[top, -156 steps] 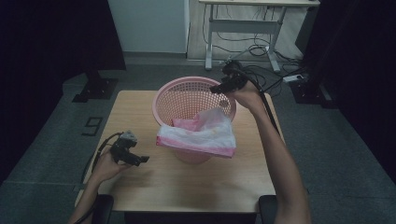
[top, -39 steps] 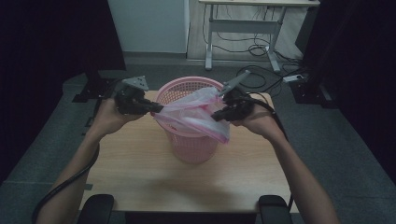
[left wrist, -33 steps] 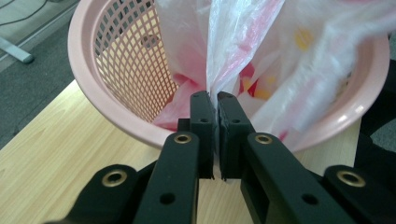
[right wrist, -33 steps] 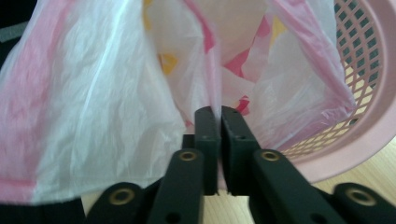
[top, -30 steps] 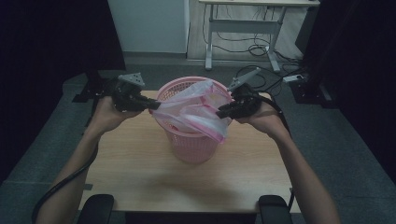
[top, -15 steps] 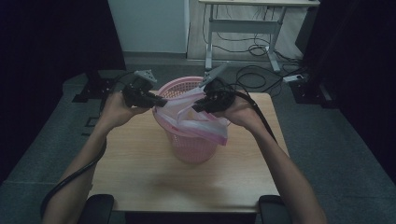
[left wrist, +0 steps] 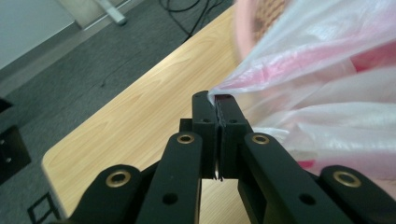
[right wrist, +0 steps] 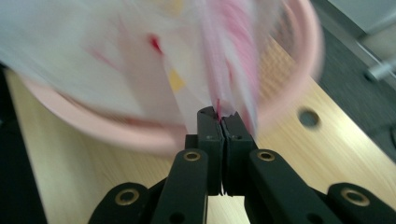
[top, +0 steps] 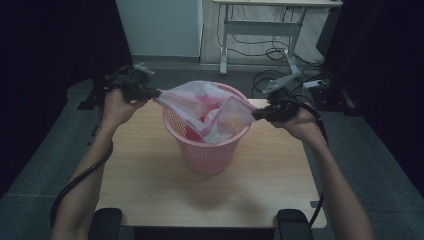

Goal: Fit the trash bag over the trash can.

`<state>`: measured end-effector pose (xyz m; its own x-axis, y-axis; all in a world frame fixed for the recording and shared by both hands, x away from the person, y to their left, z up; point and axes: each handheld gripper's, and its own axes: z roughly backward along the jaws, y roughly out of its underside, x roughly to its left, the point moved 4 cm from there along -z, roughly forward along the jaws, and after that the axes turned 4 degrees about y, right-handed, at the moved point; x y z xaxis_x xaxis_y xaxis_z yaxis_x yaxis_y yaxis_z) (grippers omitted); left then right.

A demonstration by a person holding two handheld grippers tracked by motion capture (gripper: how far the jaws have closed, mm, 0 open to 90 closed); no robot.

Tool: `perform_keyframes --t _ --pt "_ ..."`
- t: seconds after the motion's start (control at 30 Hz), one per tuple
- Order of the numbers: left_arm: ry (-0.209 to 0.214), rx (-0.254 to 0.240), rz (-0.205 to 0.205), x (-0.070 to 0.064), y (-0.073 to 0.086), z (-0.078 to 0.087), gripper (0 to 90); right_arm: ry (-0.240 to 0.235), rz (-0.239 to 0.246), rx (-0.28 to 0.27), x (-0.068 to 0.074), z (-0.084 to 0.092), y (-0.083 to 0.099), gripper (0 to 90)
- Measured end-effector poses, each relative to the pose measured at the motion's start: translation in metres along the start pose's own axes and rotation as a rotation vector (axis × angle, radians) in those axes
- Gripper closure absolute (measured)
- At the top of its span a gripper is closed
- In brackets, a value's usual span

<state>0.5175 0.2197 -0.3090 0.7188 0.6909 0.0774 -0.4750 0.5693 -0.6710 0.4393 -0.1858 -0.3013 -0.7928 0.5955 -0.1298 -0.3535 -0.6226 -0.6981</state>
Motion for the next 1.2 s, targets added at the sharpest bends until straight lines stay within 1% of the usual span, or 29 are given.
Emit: perform_keyframes --t 0.07,0.1,0.13,0.17,0.2,0.23,0.27,0.3,0.37,0.43,0.5,0.57,0.6,0.67,0.7,0.73,0.77,0.8,0.83,0.9,0.97,1.03,1.07,1.1,1.13,1.17,1.2 --pt "0.056 -0.022 0.015 0.001 0.005 0.002 85.0 -0.001 -0.033 0.002 -0.008 0.001 0.011 88.1" --pt "0.063 -0.028 0.008 0.000 0.006 0.002 81.8 -0.003 -0.041 0.001 -0.010 0.000 0.014 88.0" --pt "0.065 -0.030 -0.004 -0.001 0.006 0.002 75.2 -0.003 -0.044 0.005 -0.010 -0.001 0.016 87.5" --pt "0.071 -0.038 -0.012 -0.002 0.006 0.003 66.4 -0.005 -0.043 0.005 -0.010 -0.002 0.016 84.1" --pt "0.076 -0.050 -0.015 -0.003 0.006 0.004 59.7 -0.010 -0.047 -0.001 -0.010 -0.002 0.015 75.7" --pt "0.092 -0.063 -0.013 -0.003 0.005 0.006 54.3 -0.010 -0.051 -0.016 -0.010 -0.001 0.012 67.0" --pt "0.110 -0.074 -0.014 -0.004 0.003 0.008 49.7 -0.019 -0.059 -0.035 -0.009 0.001 0.009 62.1" --pt "0.115 -0.082 -0.021 -0.004 0.002 0.011 47.0 -0.038 -0.069 -0.051 -0.009 0.003 0.005 57.6" --pt "0.134 -0.092 -0.035 -0.006 -0.002 0.017 41.3 -0.050 -0.073 -0.075 -0.009 0.009 -0.003 51.9" --pt "0.134 -0.099 -0.056 -0.007 -0.005 0.023 38.0 -0.059 -0.088 -0.090 -0.011 0.016 -0.010 48.8" --pt "0.148 -0.097 -0.075 -0.009 -0.009 0.027 34.0 -0.046 -0.091 -0.093 -0.015 0.021 -0.016 47.4" --pt "0.146 -0.094 -0.100 -0.012 -0.013 0.029 31.6 -0.016 -0.100 -0.093 -0.021 0.025 -0.022 45.8" --pt "0.156 -0.091 -0.113 -0.014 -0.015 0.029 30.1 -0.006 -0.104 -0.097 -0.023 0.027 -0.025 45.3" --pt "0.165 -0.081 -0.128 -0.018 -0.019 0.025 29.4 0.043 -0.122 -0.094 -0.032 0.026 -0.032 41.6" --pt "0.173 -0.075 -0.133 -0.020 -0.021 0.022 28.6 0.076 -0.125 -0.088 -0.035 0.024 -0.035 39.0" --pt "0.180 -0.065 -0.137 -0.022 -0.022 0.018 28.5 0.095 -0.135 -0.086 -0.039 0.020 -0.038 36.0" --pt "0.186 -0.058 -0.140 -0.024 -0.023 0.013 28.4 0.095 -0.149 -0.088 -0.041 0.015 -0.040 33.7" --pt "0.196 -0.051 -0.144 -0.026 -0.024 0.007 28.3 0.079 -0.160 -0.088 -0.042 0.009 -0.042 31.7" --pt "0.204 -0.042 -0.147 -0.027 -0.024 0.002 28.4 0.066 -0.162 -0.087 -0.041 0.002 -0.044 29.1" --pt "0.204 -0.018 -0.145 -0.027 -0.025 -0.011 28.4 0.037 -0.155 -0.078 -0.037 -0.014 -0.046 25.3" --pt "0.209 -0.001 -0.132 -0.025 -0.024 -0.023 28.6 0.016 -0.144 -0.060 -0.033 -0.029 -0.045 23.6" --pt "0.212 0.010 -0.105 -0.022 -0.022 -0.035 30.3 0.020 -0.146 -0.033 -0.032 -0.043 -0.042 22.9" --pt "0.223 0.017 -0.092 -0.021 -0.021 -0.040 31.5 0.028 -0.147 -0.015 -0.033 -0.050 -0.039 22.9" --pt "0.234 0.025 -0.085 -0.021 -0.019 -0.045 32.9 0.046 -0.144 0.006 -0.034 -0.055 -0.036 23.2" --pt "0.246 0.031 -0.082 -0.022 -0.018 -0.049 34.1 0.057 -0.143 0.024 -0.036 -0.060 -0.032 25.2" --pt "0.263 0.035 -0.086 -0.024 -0.016 -0.052 35.3 0.057 -0.144 0.037 -0.036 -0.064 -0.028 29.5" --pt "0.263 0.044 -0.097 -0.026 -0.014 -0.055 36.1 0.046 -0.144 0.045 -0.036 -0.067 -0.025 33.5"
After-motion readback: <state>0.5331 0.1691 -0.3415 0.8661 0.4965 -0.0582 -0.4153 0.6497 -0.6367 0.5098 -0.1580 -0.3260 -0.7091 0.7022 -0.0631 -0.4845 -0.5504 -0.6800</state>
